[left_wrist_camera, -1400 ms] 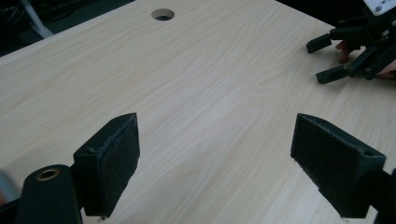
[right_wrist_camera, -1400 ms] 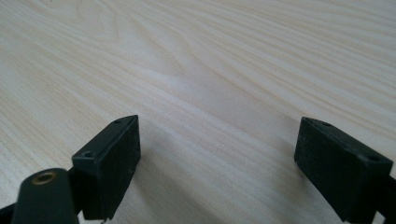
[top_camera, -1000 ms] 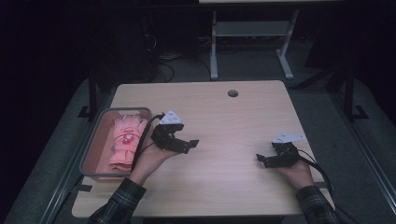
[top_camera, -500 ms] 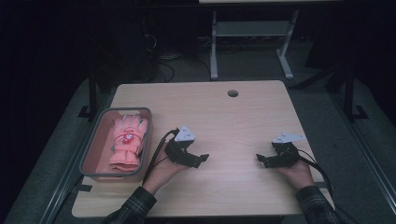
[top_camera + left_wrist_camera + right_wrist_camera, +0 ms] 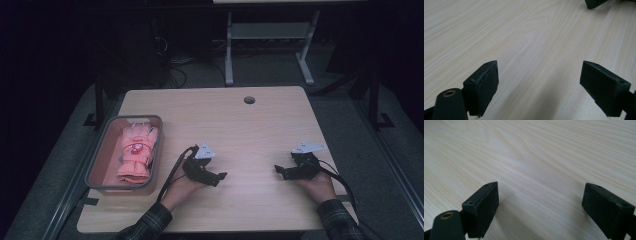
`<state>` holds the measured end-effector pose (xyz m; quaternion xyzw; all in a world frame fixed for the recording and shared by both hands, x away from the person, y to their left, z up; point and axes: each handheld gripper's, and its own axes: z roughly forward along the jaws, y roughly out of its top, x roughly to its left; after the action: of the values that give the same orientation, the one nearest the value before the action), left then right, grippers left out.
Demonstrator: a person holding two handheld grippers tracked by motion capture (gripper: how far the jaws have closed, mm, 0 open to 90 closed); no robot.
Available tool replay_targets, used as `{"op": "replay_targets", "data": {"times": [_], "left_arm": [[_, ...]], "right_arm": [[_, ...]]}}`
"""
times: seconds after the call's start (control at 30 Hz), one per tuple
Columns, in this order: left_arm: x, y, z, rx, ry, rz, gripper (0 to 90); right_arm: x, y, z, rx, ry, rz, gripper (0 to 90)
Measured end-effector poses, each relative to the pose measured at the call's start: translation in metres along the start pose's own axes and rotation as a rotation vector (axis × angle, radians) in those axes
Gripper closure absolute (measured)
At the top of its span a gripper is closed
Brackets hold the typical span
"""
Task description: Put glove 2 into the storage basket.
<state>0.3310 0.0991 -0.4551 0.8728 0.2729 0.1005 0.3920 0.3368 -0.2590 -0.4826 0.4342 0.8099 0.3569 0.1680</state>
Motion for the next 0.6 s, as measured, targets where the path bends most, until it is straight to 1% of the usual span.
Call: {"op": "replay_targets", "data": {"times": [0.1,0.27,0.37,0.6], "left_arm": [[-0.002,-0.003,0.004,0.013,0.004,0.011,13.3],[-0.005,-0.007,0.01,0.008,0.011,0.018,13.1],[-0.006,-0.008,0.013,0.019,0.017,0.028,12.9],[-0.008,-0.011,0.018,0.032,0.019,0.029,12.7]], "right_arm": [[0.0,0.0,0.0,0.0,0.001,0.001,13.8],[0.0,0.0,0.0,0.001,0.0,0.0,13.8],[0.0,0.0,0.0,0.001,0.0,-0.001,13.8],[0.0,0.0,0.0,0.001,0.001,0.001,13.8]]}}
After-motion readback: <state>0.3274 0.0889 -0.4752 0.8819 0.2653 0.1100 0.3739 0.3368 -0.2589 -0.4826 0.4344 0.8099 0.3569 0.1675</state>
